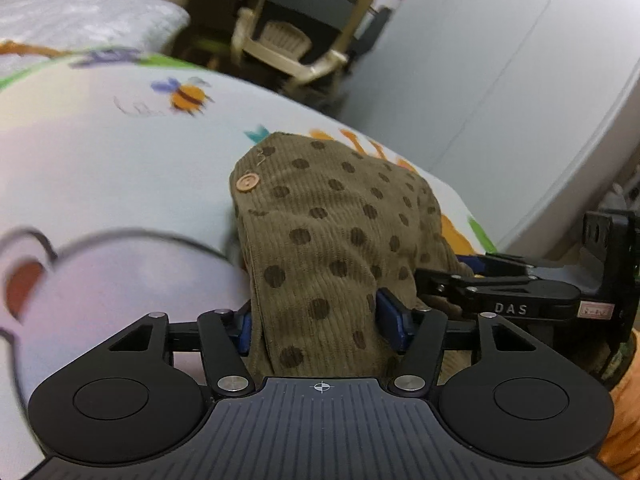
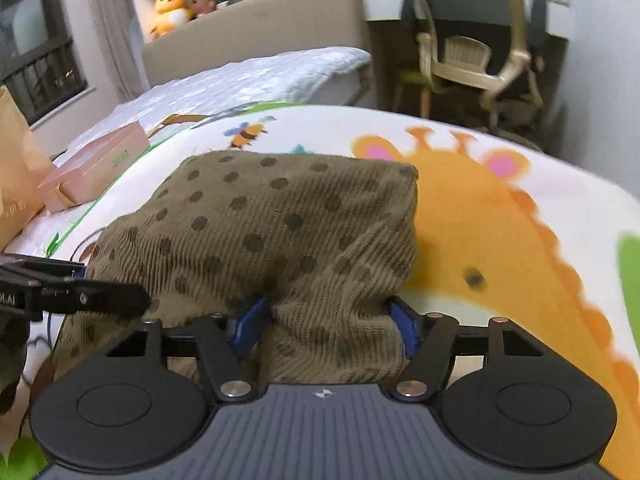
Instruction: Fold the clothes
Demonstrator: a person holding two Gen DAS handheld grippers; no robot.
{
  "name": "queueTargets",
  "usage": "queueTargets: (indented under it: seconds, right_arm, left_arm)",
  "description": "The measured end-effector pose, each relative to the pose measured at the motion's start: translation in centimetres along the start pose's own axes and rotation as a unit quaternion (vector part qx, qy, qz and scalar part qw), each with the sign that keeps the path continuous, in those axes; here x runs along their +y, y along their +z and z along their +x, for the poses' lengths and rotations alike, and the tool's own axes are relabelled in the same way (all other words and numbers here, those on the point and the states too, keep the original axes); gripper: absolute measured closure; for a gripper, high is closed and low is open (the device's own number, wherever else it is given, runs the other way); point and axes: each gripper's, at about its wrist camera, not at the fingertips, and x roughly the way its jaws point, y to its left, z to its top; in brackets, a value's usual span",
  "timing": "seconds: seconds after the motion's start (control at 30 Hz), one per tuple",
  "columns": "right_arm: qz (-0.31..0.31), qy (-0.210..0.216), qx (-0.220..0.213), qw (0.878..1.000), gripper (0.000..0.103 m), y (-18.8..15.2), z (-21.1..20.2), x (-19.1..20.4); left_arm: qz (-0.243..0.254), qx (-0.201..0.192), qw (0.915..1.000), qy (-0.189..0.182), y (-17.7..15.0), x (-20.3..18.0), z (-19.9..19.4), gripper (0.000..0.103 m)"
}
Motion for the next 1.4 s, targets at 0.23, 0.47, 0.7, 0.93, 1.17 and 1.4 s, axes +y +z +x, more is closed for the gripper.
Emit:
queueTargets:
  seconds: [0.23,0.47,0.7,0.93,1.17,1.4]
  right_arm:
    - [-0.042,-0.013,-0.031,0.999,0.033,5.9,7.3,4.1]
    - [-0.074,-0.036,-0.016,0.996,0.017,3.2,5.5,4.1]
    - [-0.055,-0.055,-0.045,0.996,0.000,-1.3,0.0,3.3]
    - [-0.050,-0.034,-0.044,0.997,0.000,-6.3,-5.9,3.6]
    - [-0.039,-0.113,-0.036,0.992,0.000,-7.4,-5.3,3.0]
    - [-0.037,-0.130,-0.034,0.990,0.000,-5.8,-2.7,2.8]
  left_arm:
    - [-0.020,-0.061,0.9949,0.078,3.8,5.8,0.5,0.033]
    - [0.020,-0.027,0.9949,0.095,-0.1,3.9,-1.6,0.021]
    - [0.050,-0.008,0.9891,0.138,-4.4,-1.2,-2.9,0.003]
    - [0.050,0.026,0.9820,0.181,-8.4,-5.6,-4.9,0.000]
    - [0.046,-0.031,0.9668,0.249,-9.3,-8.1,-3.2,0.000]
    - [0.048,-0.062,0.9529,0.293,-8.2,-7.7,-0.2,0.000]
